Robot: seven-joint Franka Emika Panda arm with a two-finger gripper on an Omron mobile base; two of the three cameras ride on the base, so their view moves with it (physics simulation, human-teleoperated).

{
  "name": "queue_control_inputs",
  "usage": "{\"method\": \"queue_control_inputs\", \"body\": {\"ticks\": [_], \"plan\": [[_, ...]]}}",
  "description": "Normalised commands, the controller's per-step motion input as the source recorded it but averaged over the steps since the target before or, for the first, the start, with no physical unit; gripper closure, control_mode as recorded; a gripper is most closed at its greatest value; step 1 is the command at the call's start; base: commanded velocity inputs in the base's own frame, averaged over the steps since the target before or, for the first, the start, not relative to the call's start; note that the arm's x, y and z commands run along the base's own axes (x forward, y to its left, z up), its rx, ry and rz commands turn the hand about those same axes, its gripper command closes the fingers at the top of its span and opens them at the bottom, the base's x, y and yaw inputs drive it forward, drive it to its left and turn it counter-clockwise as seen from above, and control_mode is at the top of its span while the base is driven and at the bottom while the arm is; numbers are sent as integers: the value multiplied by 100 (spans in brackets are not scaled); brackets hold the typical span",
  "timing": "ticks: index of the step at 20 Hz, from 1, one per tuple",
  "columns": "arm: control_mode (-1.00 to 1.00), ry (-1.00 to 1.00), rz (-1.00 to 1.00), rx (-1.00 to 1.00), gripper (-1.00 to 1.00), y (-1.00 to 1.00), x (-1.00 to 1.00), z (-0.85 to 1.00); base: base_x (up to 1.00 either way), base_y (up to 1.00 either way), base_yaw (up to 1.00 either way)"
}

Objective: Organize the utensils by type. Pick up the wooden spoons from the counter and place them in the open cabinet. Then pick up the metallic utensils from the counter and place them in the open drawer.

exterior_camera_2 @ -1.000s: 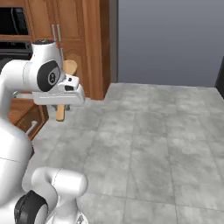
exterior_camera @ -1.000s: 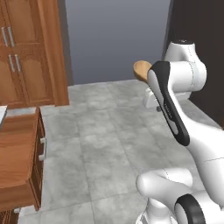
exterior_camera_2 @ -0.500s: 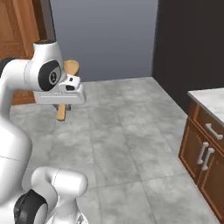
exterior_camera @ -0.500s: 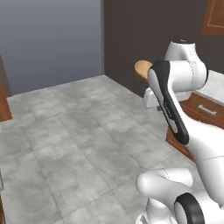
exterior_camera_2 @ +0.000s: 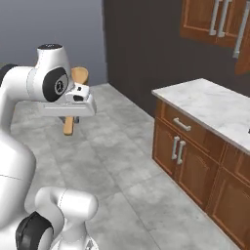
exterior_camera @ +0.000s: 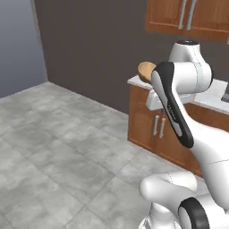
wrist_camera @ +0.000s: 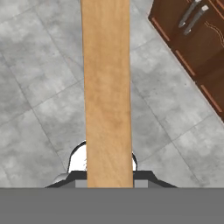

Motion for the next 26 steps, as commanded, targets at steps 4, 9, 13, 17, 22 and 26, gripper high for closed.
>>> {"method": "queue_control_inputs", "body": {"ticks": [4, 9, 13, 17, 22, 26], "plan": [[100, 0, 0, 0, 100, 0, 0, 0, -13, -11, -50], [100, 0, 0, 0, 100, 0, 0, 0, -1, -26, -45], [100, 0, 0, 0, 100, 0, 0, 0, 1, -36, -34], [100, 0, 0, 0, 100, 0, 0, 0, 16, -37, -25], [100, 0, 0, 0, 100, 0, 0, 0, 21, -50, -15], [100, 0, 0, 0, 100, 0, 0, 0, 21, -80, -17]]}}
